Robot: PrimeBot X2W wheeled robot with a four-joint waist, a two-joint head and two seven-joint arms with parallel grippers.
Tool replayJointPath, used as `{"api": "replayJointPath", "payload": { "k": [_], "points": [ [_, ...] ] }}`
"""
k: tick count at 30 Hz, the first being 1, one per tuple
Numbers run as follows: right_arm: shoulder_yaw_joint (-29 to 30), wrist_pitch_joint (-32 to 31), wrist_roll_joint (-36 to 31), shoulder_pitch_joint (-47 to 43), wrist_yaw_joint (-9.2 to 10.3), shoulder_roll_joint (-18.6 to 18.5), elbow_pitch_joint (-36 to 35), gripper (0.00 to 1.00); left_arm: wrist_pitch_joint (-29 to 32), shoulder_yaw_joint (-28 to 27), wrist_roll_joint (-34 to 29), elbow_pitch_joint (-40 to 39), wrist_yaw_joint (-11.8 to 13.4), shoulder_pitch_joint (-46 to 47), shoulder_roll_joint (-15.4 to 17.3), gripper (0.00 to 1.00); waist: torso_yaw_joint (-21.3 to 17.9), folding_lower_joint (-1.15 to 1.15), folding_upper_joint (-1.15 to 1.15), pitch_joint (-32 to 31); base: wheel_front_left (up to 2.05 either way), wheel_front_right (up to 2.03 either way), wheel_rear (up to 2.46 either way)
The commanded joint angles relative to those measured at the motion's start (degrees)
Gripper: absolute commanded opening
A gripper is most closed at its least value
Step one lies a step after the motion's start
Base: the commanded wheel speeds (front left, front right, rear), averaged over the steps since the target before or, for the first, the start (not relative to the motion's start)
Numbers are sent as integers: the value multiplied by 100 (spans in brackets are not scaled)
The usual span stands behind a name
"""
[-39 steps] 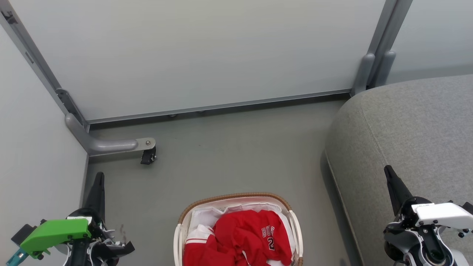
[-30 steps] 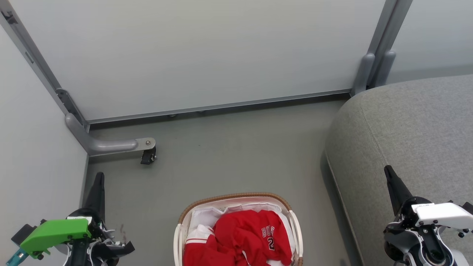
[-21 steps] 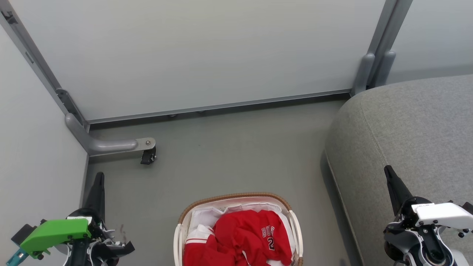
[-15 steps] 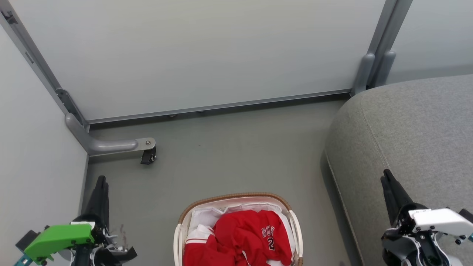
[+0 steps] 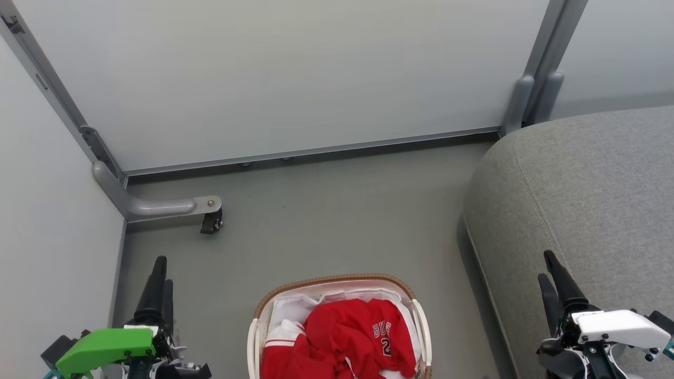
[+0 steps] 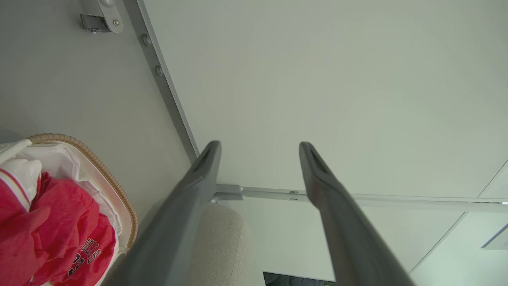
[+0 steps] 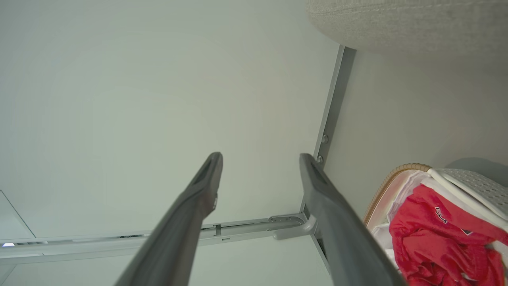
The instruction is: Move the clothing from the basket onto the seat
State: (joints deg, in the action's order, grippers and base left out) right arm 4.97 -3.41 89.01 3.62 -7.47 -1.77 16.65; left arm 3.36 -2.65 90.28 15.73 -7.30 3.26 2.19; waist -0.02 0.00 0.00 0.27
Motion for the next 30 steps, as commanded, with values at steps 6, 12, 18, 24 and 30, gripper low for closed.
{"api": "replayJointPath", "payload": {
  "k": [6,12,18,24,30],
  "points": [
    [95,207,-663,22,-1,-53,-252,100,-206,122,-440,-205,-11,33,29,100,2,0,0,3,0,0,0],
    [141,349,-1365,-10,-1,-60,-499,100,-350,154,-1018,-424,-12,29,34,100,8,0,0,6,0,0,0],
    [76,484,-2276,-47,-1,-66,-843,100,-482,202,-1844,-651,-11,26,39,100,16,0,0,6,0,0,0],
    [-26,612,-3087,-115,-1,-71,-1023,100,-610,392,-2805,-817,57,1,43,100,22,0,0,-1,0,0,0],
    [-155,731,-3871,-180,-1,-76,-1021,100,-728,565,-3589,-865,188,-60,48,100,28,0,0,-11,0,0,0]
  ]
}}
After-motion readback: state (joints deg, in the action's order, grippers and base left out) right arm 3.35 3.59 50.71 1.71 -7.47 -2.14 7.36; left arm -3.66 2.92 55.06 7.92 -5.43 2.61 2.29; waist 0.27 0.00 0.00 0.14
